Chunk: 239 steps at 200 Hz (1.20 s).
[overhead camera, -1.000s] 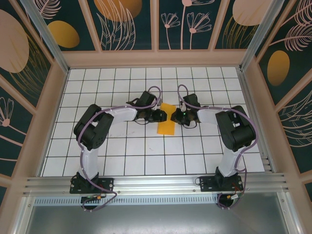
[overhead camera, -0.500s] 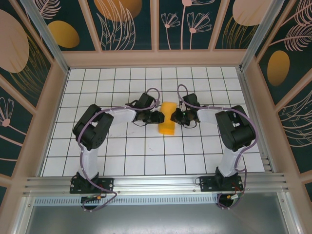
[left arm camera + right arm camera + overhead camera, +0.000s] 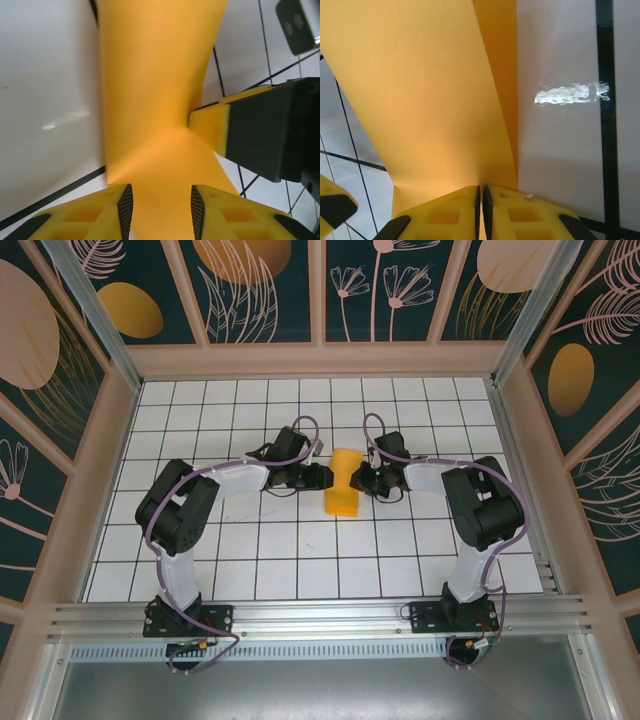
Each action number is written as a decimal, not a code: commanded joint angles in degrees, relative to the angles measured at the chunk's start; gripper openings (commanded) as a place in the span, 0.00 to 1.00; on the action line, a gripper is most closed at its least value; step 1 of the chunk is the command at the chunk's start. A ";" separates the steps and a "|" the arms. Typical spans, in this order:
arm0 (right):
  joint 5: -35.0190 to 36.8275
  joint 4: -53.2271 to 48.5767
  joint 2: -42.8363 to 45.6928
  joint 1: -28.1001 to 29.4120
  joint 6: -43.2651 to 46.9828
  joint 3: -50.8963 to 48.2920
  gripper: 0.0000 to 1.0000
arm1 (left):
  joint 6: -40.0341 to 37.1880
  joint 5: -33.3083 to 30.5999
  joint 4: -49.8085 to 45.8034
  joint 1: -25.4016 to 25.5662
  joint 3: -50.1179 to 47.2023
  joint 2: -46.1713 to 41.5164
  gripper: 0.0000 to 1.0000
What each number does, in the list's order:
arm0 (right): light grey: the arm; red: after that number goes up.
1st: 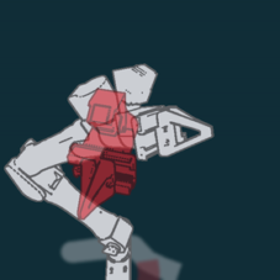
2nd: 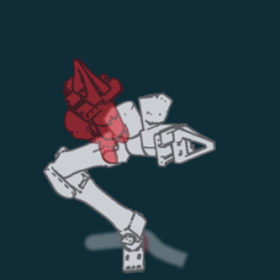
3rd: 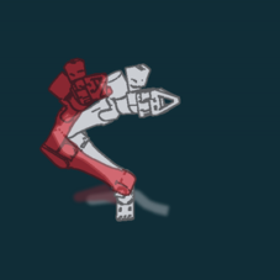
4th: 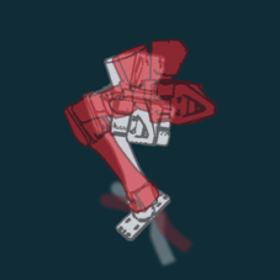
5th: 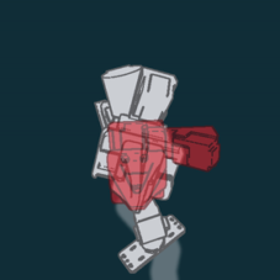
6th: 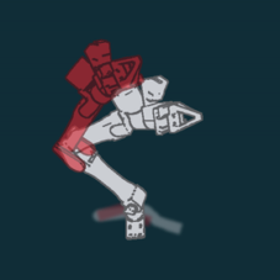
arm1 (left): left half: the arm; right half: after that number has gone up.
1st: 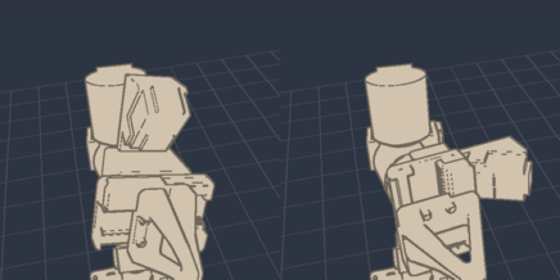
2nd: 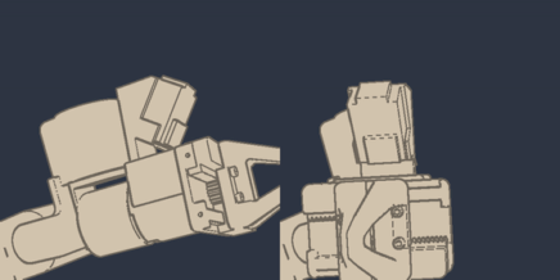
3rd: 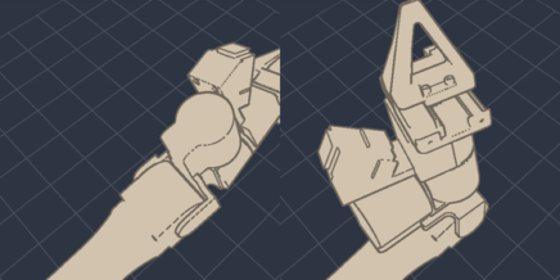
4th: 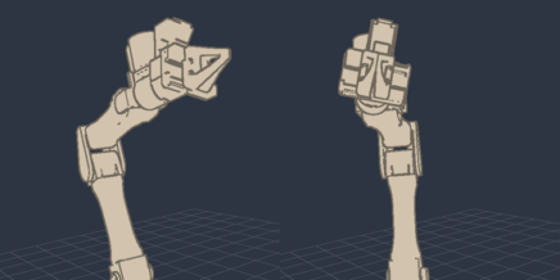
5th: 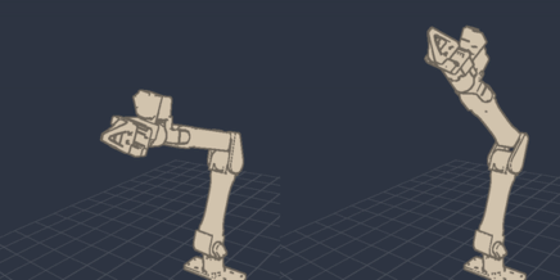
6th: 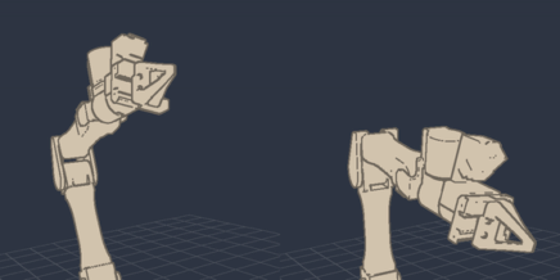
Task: Fold a paper plane with a square sheet of paper (fold left side to right side)
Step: First fold the square sheet of paper in half at the center of the table.
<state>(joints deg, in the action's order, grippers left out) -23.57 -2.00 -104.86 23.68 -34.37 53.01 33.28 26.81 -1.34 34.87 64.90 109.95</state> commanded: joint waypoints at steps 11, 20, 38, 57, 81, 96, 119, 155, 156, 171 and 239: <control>5.20 -6.61 -3.55 0.23 1.50 -0.70 0.16 | 0.65 3.59 2.66 1.64 2.32 3.35 0.39; 5.20 -6.74 -3.67 0.23 1.50 -0.57 0.16 | 0.65 3.52 2.75 1.70 2.34 3.84 0.39; 5.21 -6.80 -3.68 0.33 1.56 -0.53 0.16 | 0.28 2.81 2.50 1.71 1.94 4.51 0.39; 5.28 -6.88 -3.69 0.32 1.59 -0.44 0.16 | -0.14 2.68 2.40 1.73 1.30 5.09 0.39; 5.28 -7.25 -3.92 0.40 1.70 -0.35 0.16 | -1.25 2.78 2.07 1.78 0.41 5.10 0.39; 5.29 -7.39 -3.97 0.42 1.68 -0.28 0.16 | -2.47 2.96 1.31 1.81 0.01 4.72 0.39; 5.36 -7.50 -4.13 0.40 1.69 -0.25 0.16 | -5.01 2.67 -0.43 1.78 -0.12 3.96 0.39; 5.37 -7.71 -4.46 0.49 1.67 -0.06 0.16 | -8.67 3.14 -2.38 2.17 -0.56 2.87 0.39; 5.37 -7.69 -4.42 0.49 1.67 -0.04 0.17 | -8.76 3.15 -2.41 2.19 -0.57 2.80 0.39; 5.29 -7.72 -4.40 0.49 1.68 -0.04 0.16 | -9.76 3.32 -2.61 2.56 -1.07 2.29 0.39; 5.14 -7.71 -4.73 0.68 1.59 0.08 0.17 | -10.09 4.25 -0.32 3.87 -4.72 -0.48 0.40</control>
<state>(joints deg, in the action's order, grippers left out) -23.46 -3.73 -105.51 23.75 -33.47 54.30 24.21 29.56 -0.67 38.06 62.00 111.85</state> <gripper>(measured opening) 0.165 0.394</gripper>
